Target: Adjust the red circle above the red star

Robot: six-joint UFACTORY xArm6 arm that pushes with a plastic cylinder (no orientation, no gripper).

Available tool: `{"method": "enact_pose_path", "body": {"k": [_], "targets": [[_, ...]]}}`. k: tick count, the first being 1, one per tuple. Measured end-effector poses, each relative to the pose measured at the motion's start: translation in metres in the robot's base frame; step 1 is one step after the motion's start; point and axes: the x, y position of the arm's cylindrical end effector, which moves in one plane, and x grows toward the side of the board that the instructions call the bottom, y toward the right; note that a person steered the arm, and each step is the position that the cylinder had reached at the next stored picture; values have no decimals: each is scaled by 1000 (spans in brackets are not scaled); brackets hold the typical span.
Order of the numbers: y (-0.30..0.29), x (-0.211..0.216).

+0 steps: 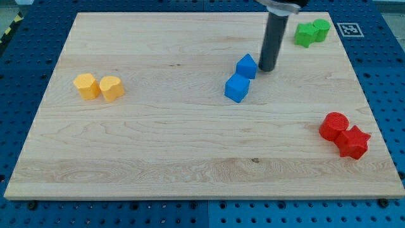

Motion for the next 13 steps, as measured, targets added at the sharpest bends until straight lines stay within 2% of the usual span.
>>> {"method": "enact_pose_path", "body": {"k": [1, 2, 3, 4, 6, 11, 13], "targets": [[46, 10], [49, 49], [35, 95], [-10, 116], [-7, 145], [52, 146], [59, 144]]}}
